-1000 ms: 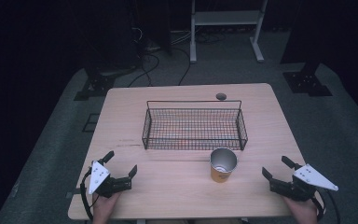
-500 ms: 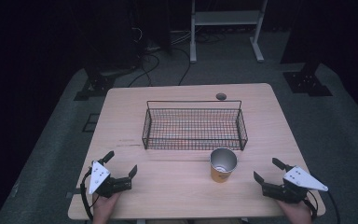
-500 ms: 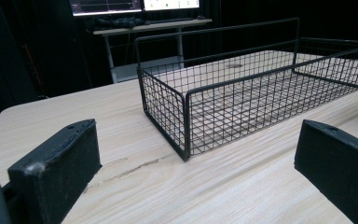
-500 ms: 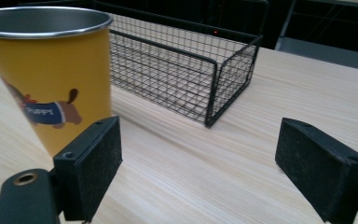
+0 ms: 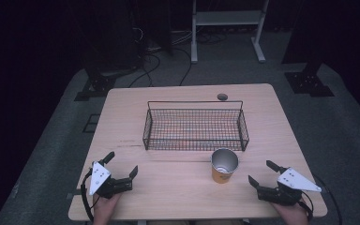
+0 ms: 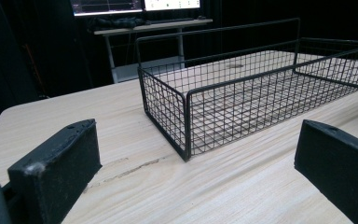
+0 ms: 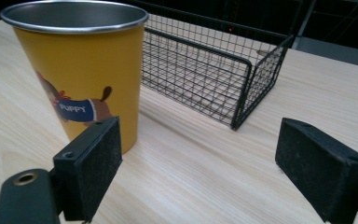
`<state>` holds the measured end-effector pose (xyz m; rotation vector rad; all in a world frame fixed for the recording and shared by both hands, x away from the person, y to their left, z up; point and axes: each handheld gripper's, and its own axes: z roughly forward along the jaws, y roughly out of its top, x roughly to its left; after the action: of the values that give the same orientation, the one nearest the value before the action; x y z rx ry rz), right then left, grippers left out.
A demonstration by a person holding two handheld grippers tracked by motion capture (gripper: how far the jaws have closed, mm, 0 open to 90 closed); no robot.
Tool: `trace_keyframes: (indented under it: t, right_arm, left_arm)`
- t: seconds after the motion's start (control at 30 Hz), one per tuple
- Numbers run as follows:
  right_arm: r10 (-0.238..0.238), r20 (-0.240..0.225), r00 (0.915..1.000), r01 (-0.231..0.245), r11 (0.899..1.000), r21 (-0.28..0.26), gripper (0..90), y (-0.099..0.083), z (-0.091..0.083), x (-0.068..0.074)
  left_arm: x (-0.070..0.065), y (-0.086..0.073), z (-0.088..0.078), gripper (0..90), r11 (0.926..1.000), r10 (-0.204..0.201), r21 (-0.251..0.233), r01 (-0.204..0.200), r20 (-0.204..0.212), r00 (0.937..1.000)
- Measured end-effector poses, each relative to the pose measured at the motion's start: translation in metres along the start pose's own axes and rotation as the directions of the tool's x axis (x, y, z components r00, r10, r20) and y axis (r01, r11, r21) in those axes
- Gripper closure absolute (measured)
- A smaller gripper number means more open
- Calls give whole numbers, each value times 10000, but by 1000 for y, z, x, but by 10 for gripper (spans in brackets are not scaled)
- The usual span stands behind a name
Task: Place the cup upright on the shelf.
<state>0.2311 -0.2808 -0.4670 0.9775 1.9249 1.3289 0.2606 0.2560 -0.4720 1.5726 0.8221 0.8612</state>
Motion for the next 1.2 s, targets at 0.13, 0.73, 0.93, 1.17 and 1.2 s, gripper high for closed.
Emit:
trace_keyframes:
  t: [0.13, 0.73, 0.93, 1.17, 1.2]
  right_arm:
    - [-18, -119, 9999, 18, 10000, -1, 138, 1, 2, 4]
    - [-182, -1190, 9927, 176, 9998, -60, 138, 9, 11, 29]
    - [-365, -1374, 9898, 372, 9993, 28, 138, 12, 18, 35]
    - [-416, -1617, 9860, 446, 9989, 151, 138, 15, 24, 39]
    - [-394, -1652, 9855, 427, 9989, 168, 137, 16, 25, 39]
  left_arm:
    - [0, 0, 0, 0, 10000, 6, 3, -6, 7, 10000]
    - [0, 0, 0, 0, 10000, 10, -11, -10, 9, 10000]
    - [0, 0, 0, 0, 10000, 22, -12, -22, 4, 10000]
    - [0, 0, 0, 0, 10000, 35, -12, -35, 5, 10000]
    - [0, 0, 0, 0, 10000, 21, -10, -21, 9, 10000]
